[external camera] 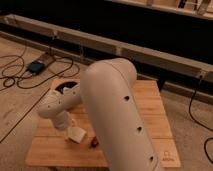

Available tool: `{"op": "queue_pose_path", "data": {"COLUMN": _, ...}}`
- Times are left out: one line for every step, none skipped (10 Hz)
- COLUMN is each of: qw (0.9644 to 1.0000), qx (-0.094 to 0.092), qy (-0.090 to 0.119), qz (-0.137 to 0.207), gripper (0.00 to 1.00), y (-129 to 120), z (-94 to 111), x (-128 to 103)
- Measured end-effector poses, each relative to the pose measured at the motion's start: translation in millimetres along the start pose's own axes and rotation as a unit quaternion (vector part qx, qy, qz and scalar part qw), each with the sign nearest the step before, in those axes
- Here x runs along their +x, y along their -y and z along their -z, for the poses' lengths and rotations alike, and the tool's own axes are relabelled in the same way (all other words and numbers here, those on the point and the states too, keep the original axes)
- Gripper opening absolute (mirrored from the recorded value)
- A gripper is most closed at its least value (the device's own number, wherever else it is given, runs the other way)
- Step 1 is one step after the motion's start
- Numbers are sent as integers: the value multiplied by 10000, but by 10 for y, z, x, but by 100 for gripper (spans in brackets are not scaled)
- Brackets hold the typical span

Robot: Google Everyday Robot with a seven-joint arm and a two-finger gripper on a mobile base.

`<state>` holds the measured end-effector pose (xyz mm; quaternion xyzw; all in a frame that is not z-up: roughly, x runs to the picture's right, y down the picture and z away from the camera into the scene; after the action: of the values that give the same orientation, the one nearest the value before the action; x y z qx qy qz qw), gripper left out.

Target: Place the white sponge in the ceramic cup

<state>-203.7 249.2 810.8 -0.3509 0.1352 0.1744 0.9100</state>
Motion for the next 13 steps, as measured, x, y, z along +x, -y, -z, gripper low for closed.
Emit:
{"op": "queue_pose_path", "data": {"qw": 10000, "qx": -2, "qy": -12, "qz": 22, "gripper": 4, "y": -1, "z": 35, "x": 6}}
{"op": "queue_pose_path", "data": {"qw": 10000, "qx": 9, "qy": -41, "qz": 40, "gripper": 0, "y": 12, "z": 74, "x": 26}}
{"op": "queue_pose_path", "data": {"qw": 10000, "qx": 20, "qy": -30, "qz": 40, "gripper": 0, "y": 33, "z": 137, "x": 38}}
{"op": "queue_pose_path", "data": {"qw": 10000, "qx": 41, "qy": 40, "qz": 10, "gripper": 0, "y": 76, "z": 234, "x": 52}}
{"op": "queue_pose_path", "data": {"qw": 9999, "qx": 56, "qy": 140, "qz": -42, "gripper": 0, "y": 131, "z": 326, "x": 72}}
{"op": "queue_pose_path", "data": {"qw": 9997, "qx": 67, "qy": 229, "qz": -107, "gripper": 0, "y": 188, "z": 402, "x": 107}}
{"op": "queue_pose_path", "data": {"qw": 9991, "qx": 79, "qy": 378, "qz": -199, "gripper": 0, "y": 269, "z": 499, "x": 155}}
{"op": "queue_pose_path", "data": {"qw": 9984, "qx": 92, "qy": 489, "qz": -287, "gripper": 0, "y": 347, "z": 578, "x": 226}}
{"op": "queue_pose_path", "data": {"qw": 9972, "qx": 103, "qy": 614, "qz": -420, "gripper": 0, "y": 451, "z": 666, "x": 350}}
{"op": "queue_pose_path", "data": {"qw": 9957, "qx": 132, "qy": 720, "qz": -577, "gripper": 0, "y": 566, "z": 754, "x": 500}}
{"op": "queue_pose_path", "data": {"qw": 9941, "qx": 173, "qy": 810, "qz": -700, "gripper": 0, "y": 660, "z": 826, "x": 616}}
{"op": "queue_pose_path", "data": {"qw": 9922, "qx": 220, "qy": 906, "qz": -831, "gripper": 0, "y": 756, "z": 906, "x": 742}}
{"op": "queue_pose_path", "data": {"qw": 9900, "qx": 260, "qy": 999, "qz": -959, "gripper": 0, "y": 845, "z": 980, "x": 870}}
